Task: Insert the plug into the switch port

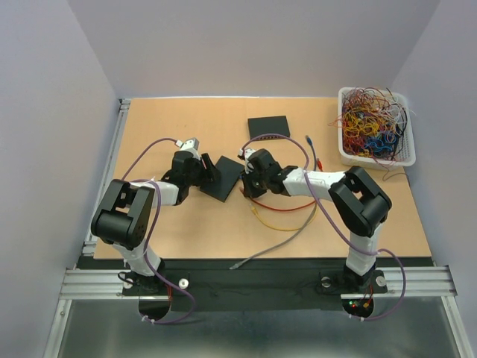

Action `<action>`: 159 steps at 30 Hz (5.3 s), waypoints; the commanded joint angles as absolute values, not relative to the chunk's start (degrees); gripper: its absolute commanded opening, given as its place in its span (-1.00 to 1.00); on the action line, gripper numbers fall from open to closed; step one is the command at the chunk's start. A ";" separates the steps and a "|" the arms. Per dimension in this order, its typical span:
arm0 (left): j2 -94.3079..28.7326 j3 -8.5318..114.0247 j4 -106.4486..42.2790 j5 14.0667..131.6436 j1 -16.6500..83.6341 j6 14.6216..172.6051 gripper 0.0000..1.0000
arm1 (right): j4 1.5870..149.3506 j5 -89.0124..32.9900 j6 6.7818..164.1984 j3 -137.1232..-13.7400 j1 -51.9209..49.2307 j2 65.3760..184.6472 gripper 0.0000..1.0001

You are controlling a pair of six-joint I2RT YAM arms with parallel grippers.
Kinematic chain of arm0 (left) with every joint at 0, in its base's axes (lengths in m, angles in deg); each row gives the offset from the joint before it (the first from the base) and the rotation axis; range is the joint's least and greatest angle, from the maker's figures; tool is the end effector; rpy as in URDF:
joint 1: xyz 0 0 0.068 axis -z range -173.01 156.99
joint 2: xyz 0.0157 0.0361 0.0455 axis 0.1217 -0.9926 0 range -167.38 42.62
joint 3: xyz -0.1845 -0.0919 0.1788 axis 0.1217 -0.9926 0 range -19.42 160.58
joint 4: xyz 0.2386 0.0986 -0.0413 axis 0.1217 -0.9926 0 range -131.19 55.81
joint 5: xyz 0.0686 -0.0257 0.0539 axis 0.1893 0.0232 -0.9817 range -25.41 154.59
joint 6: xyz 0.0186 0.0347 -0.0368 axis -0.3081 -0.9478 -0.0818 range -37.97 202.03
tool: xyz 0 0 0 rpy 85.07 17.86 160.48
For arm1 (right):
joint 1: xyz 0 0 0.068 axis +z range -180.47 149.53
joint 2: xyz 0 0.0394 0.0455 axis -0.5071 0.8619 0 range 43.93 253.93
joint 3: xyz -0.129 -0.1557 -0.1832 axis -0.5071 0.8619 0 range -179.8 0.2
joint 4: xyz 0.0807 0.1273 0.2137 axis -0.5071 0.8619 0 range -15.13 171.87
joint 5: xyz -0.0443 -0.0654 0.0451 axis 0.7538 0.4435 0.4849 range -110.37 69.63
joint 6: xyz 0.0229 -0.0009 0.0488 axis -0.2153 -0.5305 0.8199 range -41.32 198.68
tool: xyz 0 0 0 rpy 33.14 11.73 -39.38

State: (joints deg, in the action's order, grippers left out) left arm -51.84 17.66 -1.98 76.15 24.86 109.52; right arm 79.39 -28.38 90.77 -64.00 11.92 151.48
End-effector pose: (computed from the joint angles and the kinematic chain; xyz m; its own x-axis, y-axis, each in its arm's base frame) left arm 0.3041 -0.1054 0.1565 -0.5775 -0.2889 -0.7635 0.2330 0.8381 -0.4933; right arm 0.2863 0.2682 0.1597 -0.6899 -0.3488 -0.6343 -0.6055 0.7583 0.2416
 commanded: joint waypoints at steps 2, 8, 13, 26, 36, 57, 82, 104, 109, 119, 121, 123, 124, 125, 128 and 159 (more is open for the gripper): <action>-52.13 16.88 -0.09 77.95 25.19 110.07 0.28 | 77.95 -29.25 89.49 -68.44 14.00 152.91 -0.99; -52.65 16.61 0.35 77.95 25.27 110.33 0.28 | 78.12 -29.33 89.57 -71.07 15.05 154.06 -0.99; -52.66 16.52 0.61 78.04 25.36 110.42 0.28 | 78.13 -28.98 89.66 -72.04 15.32 155.02 -0.99; -53.53 16.61 0.62 77.43 25.80 110.51 0.28 | 78.04 -29.86 89.49 -73.98 16.64 154.50 -0.99; -53.80 16.70 0.44 77.25 25.80 110.34 0.28 | 78.04 -29.52 87.82 -73.71 18.13 153.79 -0.99; -55.38 16.88 0.26 77.43 27.73 110.42 0.28 | 77.25 -31.61 79.29 -78.20 18.13 155.64 -0.99; -58.54 17.67 1.32 79.80 28.35 110.33 0.27 | 53.00 -35.05 76.30 -63.18 18.22 148.36 -0.99; -58.72 13.36 3.51 79.54 31.51 113.76 0.26 | 50.00 -25.73 78.50 -65.28 18.13 153.35 -0.99; -60.30 12.92 4.66 78.92 33.79 114.73 0.25 | 49.65 -25.99 78.41 -66.77 18.22 153.62 -0.99; -61.62 9.33 9.31 79.18 38.63 116.66 0.23 | 49.30 -28.54 73.24 -72.92 17.96 155.46 -0.99; -61.62 8.36 10.19 79.62 38.90 117.19 0.23 | 49.21 -28.98 72.35 -75.02 17.61 156.16 -0.99; -61.27 6.86 11.51 80.50 39.51 117.80 0.23 | 48.33 -30.30 72.08 -76.60 16.73 157.04 -0.99; -61.18 5.73 11.86 80.59 39.95 118.07 0.23 | 47.81 -30.48 71.91 -76.87 16.55 157.22 -0.99; -61.01 5.02 12.82 80.94 40.13 118.59 0.23 | 46.58 -29.61 71.65 -76.96 16.38 157.57 -0.99; -60.65 1.95 15.98 82.61 40.56 119.73 0.23 | 44.12 -28.55 71.12 -76.09 15.94 157.75 -0.99; -46.45 16.70 -15.62 69.17 34.07 116.93 0.54 | 38.39 -33.46 78.59 -65.71 15.49 154.40 -0.95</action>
